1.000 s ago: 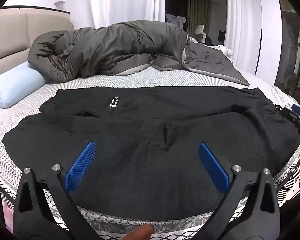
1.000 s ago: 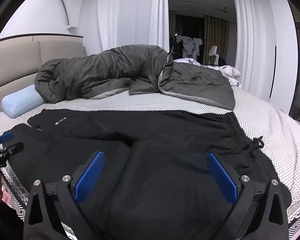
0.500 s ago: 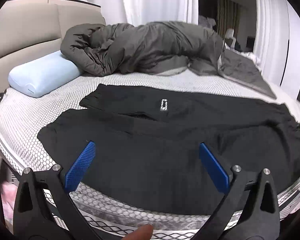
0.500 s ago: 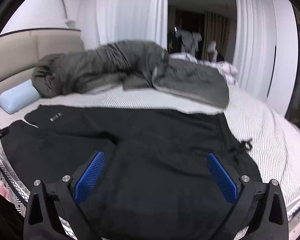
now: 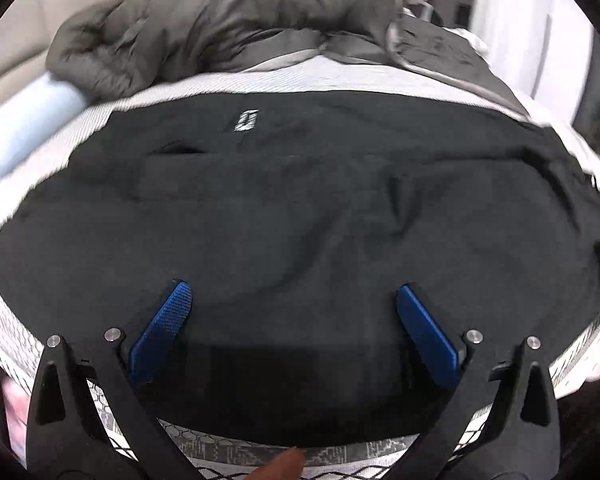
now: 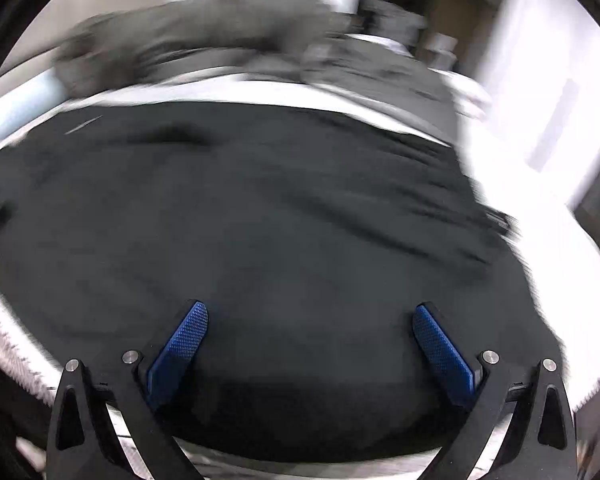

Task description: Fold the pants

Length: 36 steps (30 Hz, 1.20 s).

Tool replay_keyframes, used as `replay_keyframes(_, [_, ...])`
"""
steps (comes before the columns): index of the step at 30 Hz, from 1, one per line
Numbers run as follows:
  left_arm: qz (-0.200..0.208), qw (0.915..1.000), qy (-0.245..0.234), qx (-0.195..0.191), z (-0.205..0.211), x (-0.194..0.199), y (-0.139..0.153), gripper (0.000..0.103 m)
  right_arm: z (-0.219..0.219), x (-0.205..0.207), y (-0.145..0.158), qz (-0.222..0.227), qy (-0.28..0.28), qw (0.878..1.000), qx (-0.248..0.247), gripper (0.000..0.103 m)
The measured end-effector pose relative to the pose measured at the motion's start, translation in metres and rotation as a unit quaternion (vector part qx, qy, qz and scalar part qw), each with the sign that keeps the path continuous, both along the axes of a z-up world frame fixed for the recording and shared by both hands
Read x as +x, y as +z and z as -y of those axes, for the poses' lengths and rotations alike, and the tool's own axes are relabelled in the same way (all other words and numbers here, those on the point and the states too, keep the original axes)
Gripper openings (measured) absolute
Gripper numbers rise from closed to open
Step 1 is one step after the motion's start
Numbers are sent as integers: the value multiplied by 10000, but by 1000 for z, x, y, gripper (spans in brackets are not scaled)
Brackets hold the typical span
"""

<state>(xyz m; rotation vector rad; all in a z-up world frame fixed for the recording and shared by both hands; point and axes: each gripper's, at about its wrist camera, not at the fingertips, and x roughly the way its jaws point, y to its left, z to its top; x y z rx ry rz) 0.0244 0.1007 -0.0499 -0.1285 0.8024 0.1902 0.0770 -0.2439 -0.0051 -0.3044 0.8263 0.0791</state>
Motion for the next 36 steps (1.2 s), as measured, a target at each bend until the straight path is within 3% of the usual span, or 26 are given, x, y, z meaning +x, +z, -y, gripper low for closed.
replay_keyframes(4, [50, 9997, 206, 71, -3, 2, 0, 102, 75, 8, 5, -38, -1112, 9937, -151, 103])
replay_keyframes(7, [88, 9997, 169, 132, 1, 2, 4, 102, 116, 3, 16, -113, -1421, 9898, 91, 103])
replay_keyframes(10, [158, 9997, 127, 146, 4, 4, 9, 102, 143, -22, 31, -41, -1445, 9869, 711, 103])
replay_keyframes(14, [209, 9996, 123, 142, 8, 4, 12, 102, 175, -33, 24, -488, -1468, 9723, 1754, 102])
replay_keyframes(16, [197, 9996, 117, 168, 10, 5, 12, 102, 183, -32, 19, -562, -1460, 9614, 2264, 89])
replay_keyframes(17, [197, 9996, 122, 184, 9, 6, 13, 102, 188, -29, 16, -593, -1457, 9532, 2581, 88])
replay_keyframes(18, [208, 9995, 133, 201, 10, 6, 13, 102, 194, -25, 13, -608, -1548, 9485, 2696, 85])
replay_keyframes(20, [245, 9994, 151, 196, 9, 5, 14, 102, 194, -12, 15, -559, -1773, 9501, 2503, 68])
replay_keyframes(21, [260, 9993, 162, 194, 8, 5, 14, 102, 191, -5, 17, -559, -1849, 9524, 2360, 50])
replay_keyframes(22, [264, 9993, 178, 202, 8, 4, 14, 102, 189, -4, 22, -505, -1843, 9553, 2258, 17])
replay_keyframes(27, [113, 9988, 427, 234, -3, 5, 11, 102, 177, 3, 62, 72, -1675, 9648, 2028, 17])
replay_keyframes(32, [153, 9982, 577, 111, -18, 0, 11, 102, 191, -3, 19, -463, -1966, 9651, 1669, 22])
replay_keyframes(33, [193, 9979, 601, 111, -21, -3, 13, 102, 190, -7, 20, -377, -1959, 9658, 1654, 26])
replay_keyframes(36, [330, 9970, 688, -104, -34, -14, 21, 102, 179, -19, 42, 82, -1933, 9687, 1557, 52])
